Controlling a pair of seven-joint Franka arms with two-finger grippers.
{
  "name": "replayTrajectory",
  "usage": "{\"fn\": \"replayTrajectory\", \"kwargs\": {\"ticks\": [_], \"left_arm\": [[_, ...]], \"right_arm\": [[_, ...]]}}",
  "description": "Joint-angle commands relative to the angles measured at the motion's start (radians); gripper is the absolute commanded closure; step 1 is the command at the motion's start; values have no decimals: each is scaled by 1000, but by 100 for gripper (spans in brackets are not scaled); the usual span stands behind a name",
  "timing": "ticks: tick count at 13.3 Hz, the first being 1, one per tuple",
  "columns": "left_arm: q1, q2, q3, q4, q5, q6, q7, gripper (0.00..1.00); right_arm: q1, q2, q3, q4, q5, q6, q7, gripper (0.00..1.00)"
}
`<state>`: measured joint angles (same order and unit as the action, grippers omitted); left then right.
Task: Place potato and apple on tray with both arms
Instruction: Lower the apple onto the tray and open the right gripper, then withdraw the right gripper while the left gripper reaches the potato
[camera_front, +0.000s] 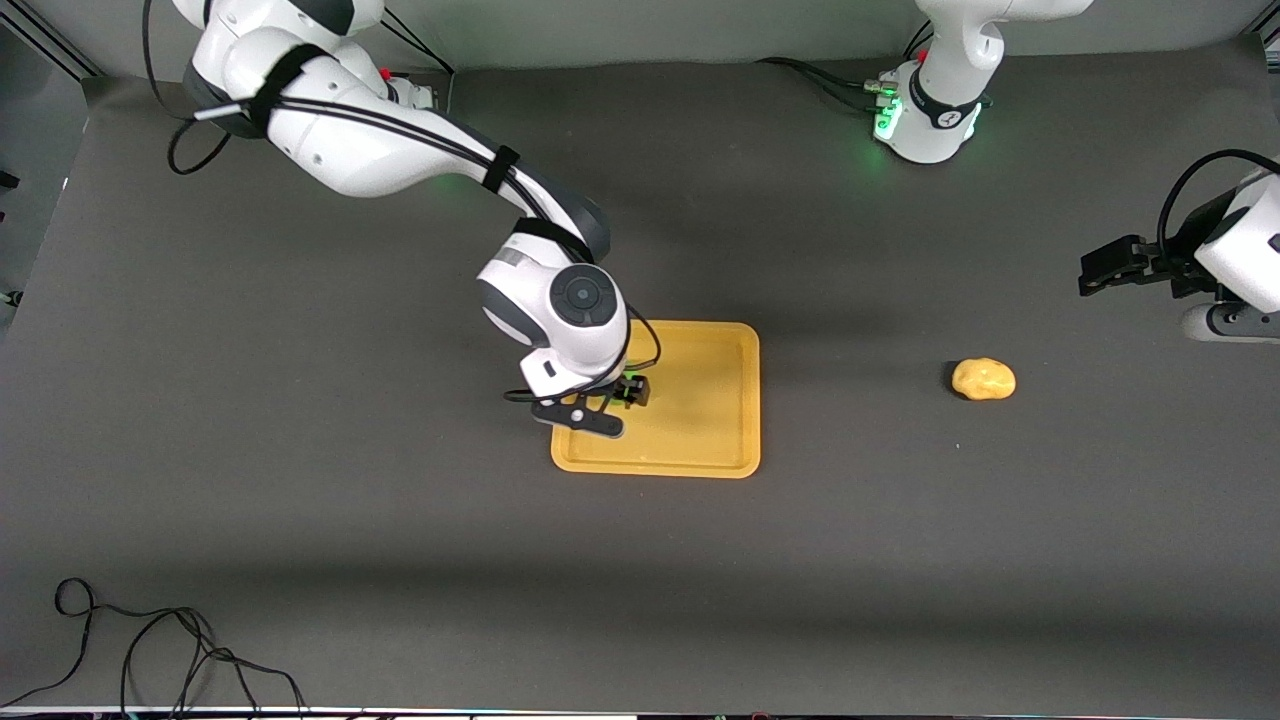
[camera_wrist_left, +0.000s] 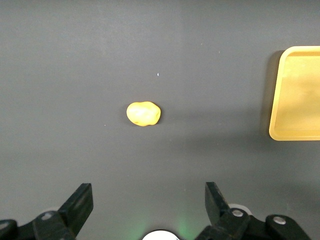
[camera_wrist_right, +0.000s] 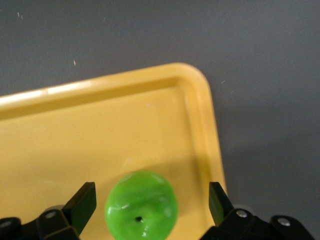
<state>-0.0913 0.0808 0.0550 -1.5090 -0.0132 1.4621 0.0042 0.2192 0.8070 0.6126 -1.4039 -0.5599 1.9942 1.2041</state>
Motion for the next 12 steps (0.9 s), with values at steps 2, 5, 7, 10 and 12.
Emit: {"fn": "replayTrajectory", "kwargs": {"ticks": [2,5,7,10,12], "left_arm": [[-13,8,12,-6,-1,9,2,0],[-13,8,12,-31,-1,38,3,0],[-10,1,16,-91,1,95,3,0],[13,-4,16,-187,2,208,11,0],[24,0,16,-250,2,294,37,0]], "right_arm": [[-113,-112,49,-10,110,-61,-132,0],[-181,-214,47,-58,179,-72,-207,0],[-224,-296,38,-98,262,-80,-309,0],[-235,-429,-45,-174,366,-87,-435,0],[-233,-514,-115,-228,440,-92,-530,0]]}}
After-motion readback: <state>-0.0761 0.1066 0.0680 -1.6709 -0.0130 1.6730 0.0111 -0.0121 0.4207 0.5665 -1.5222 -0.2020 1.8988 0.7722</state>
